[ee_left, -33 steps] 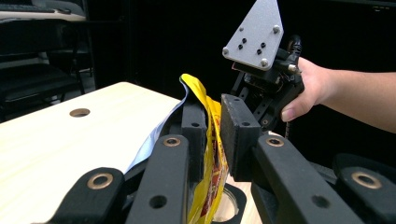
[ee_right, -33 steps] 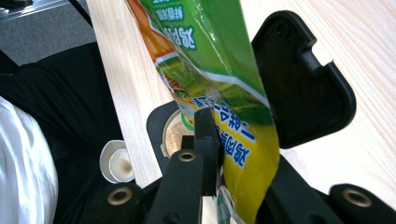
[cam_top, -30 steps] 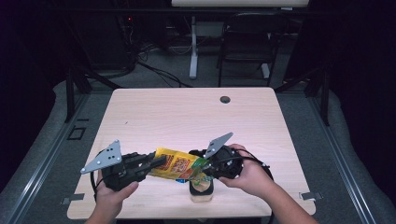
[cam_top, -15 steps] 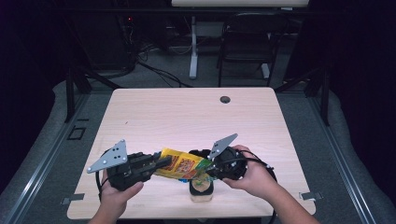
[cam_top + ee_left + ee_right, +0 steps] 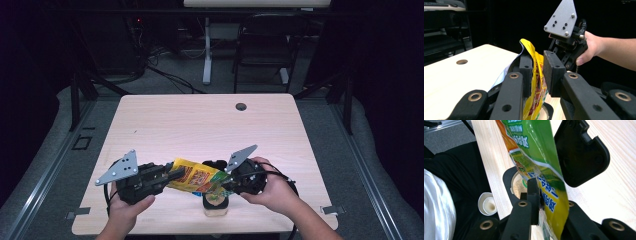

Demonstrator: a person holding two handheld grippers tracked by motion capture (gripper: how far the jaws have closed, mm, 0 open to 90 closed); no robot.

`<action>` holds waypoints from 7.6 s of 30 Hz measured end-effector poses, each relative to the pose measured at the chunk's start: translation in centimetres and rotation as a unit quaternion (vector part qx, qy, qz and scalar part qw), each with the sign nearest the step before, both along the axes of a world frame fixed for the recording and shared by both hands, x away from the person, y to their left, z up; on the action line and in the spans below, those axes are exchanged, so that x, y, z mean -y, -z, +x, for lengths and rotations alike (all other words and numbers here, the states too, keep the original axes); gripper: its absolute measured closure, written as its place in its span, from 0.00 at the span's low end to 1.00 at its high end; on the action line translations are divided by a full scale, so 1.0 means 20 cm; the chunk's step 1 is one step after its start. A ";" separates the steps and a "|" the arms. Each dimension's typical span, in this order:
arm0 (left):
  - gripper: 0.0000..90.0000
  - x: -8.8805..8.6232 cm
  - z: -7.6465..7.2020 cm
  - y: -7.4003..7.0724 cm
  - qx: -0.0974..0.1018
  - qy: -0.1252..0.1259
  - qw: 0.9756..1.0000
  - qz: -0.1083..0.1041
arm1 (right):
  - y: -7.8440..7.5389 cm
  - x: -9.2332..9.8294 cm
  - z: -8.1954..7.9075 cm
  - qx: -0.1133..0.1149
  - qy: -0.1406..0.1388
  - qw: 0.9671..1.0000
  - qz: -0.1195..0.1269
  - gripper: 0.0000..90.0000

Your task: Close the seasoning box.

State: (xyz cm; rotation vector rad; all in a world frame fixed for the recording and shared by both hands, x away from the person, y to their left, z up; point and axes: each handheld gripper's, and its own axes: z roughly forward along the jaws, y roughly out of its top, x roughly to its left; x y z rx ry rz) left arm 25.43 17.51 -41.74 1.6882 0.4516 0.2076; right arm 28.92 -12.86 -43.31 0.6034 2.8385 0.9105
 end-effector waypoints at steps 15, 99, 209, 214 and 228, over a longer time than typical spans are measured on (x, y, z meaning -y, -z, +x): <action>0.85 -0.01 0.00 0.01 -0.002 -0.001 1.000 -0.002 | -0.03 0.05 -0.01 0.002 0.006 1.000 0.008 0.94; 0.85 -0.01 0.00 -0.03 0.005 -0.006 1.000 0.001 | -0.10 0.03 0.00 0.021 0.008 1.000 -0.003 0.99; 0.84 0.08 0.02 -0.07 0.004 0.005 1.000 0.011 | -0.03 0.05 0.02 -0.008 0.009 1.000 -0.010 0.98; 0.84 0.08 0.02 -0.07 0.003 0.006 1.000 0.009 | -0.02 0.04 0.02 -0.009 0.008 1.000 -0.011 0.98; 0.84 0.05 0.03 -0.05 -0.003 -0.010 1.000 0.005 | -0.08 0.04 -0.01 -0.013 -0.014 1.000 -0.025 0.99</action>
